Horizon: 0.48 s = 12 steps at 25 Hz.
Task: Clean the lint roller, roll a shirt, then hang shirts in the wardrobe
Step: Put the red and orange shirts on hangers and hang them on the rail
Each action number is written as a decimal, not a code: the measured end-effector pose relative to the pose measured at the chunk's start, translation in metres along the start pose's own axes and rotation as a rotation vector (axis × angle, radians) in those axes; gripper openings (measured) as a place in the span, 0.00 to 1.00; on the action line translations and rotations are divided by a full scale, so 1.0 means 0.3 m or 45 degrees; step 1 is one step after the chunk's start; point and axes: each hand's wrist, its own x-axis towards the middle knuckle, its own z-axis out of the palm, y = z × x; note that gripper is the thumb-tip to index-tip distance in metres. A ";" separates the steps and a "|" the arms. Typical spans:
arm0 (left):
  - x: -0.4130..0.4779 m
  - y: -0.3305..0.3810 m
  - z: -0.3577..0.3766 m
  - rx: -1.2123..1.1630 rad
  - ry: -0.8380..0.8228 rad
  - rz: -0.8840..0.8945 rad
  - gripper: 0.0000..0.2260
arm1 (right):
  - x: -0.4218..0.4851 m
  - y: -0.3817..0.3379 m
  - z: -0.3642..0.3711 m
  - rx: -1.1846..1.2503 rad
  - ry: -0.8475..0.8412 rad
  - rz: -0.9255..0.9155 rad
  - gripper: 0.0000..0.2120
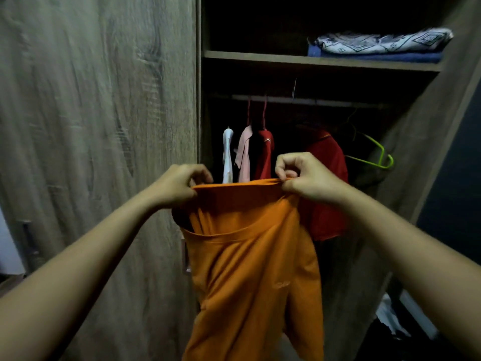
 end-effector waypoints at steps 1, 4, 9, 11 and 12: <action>-0.003 -0.032 0.024 0.012 -0.026 -0.032 0.14 | -0.011 0.002 -0.023 -0.061 -0.019 -0.003 0.18; -0.017 -0.093 0.063 0.000 -0.087 -0.181 0.12 | -0.054 0.060 -0.114 -0.332 0.131 0.081 0.24; 0.032 0.034 -0.002 -0.544 -0.207 -0.079 0.19 | -0.173 0.150 -0.190 -0.851 0.114 0.372 0.12; 0.077 0.098 -0.009 -0.586 -0.216 0.019 0.21 | -0.199 0.156 -0.212 -0.889 0.104 0.541 0.13; 0.097 0.131 0.003 -0.614 -0.196 0.050 0.22 | -0.214 0.156 -0.234 -0.862 0.122 0.614 0.15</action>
